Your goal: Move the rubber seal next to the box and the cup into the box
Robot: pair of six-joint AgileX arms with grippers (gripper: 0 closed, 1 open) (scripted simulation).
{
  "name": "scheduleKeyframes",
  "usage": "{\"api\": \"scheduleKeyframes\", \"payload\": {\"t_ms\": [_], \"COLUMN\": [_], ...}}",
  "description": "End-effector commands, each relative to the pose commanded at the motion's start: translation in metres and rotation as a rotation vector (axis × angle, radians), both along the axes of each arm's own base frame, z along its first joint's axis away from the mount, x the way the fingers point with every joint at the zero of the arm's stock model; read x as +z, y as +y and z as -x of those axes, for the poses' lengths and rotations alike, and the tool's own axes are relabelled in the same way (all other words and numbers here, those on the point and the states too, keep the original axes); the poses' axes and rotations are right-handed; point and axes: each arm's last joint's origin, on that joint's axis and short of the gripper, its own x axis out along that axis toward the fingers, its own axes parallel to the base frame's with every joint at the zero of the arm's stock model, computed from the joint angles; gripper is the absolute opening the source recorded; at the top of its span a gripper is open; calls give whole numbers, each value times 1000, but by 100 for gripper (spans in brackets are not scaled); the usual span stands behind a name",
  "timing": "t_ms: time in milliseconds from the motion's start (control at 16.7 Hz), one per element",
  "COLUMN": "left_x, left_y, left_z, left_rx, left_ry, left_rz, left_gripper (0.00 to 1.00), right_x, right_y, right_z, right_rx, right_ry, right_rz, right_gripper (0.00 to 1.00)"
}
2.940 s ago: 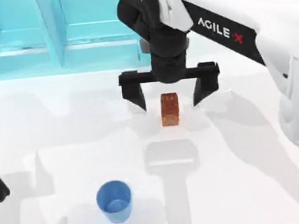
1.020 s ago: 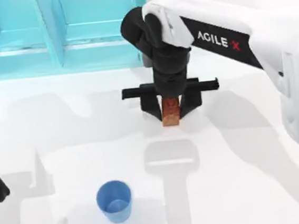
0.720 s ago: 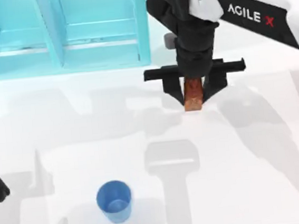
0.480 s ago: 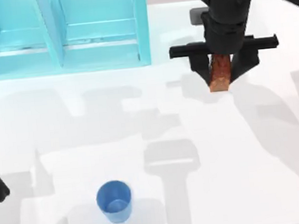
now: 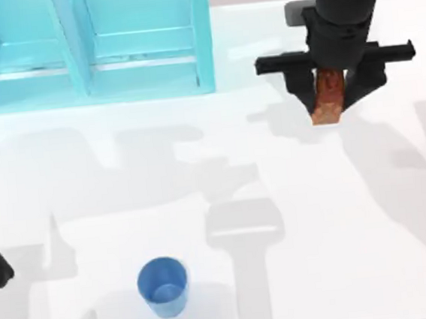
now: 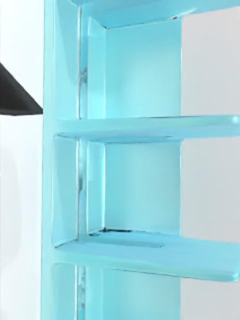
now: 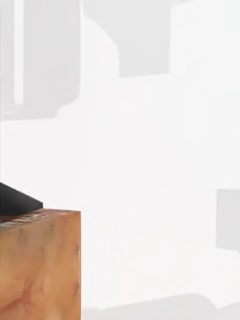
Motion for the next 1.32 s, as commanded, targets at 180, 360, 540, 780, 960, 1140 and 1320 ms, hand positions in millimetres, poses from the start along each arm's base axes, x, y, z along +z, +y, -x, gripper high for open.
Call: {"api": "scheduleKeyframes", "payload": {"t_ms": [180, 360, 540, 780, 960, 1140, 1320], "left_x": [0, 0, 0, 0, 0, 0, 0], "left_y": [0, 0, 0, 0, 0, 0, 0], "left_z": [0, 0, 0, 0, 0, 0, 0], "left_rx": [0, 0, 0, 0, 0, 0, 0], "left_ry": [0, 0, 0, 0, 0, 0, 0], "left_rz": [0, 0, 0, 0, 0, 0, 0], "left_gripper": [100, 100, 100, 100, 100, 100, 100], "right_x": [14, 21, 21, 17, 17, 17, 13], "right_y": [-23, -54, -85, -115, -122, -122, -121], "right_z": [16, 44, 80, 121, 133, 133, 133], "right_rx": [-2, -1, 1, 0, 1, 1, 3], "right_ry": [-10, 1, 16, 18, 15, 15, 17], "right_rz": [-3, 4, 10, 11, 12, 12, 12], "right_gripper": [0, 0, 0, 0, 0, 0, 0]}}
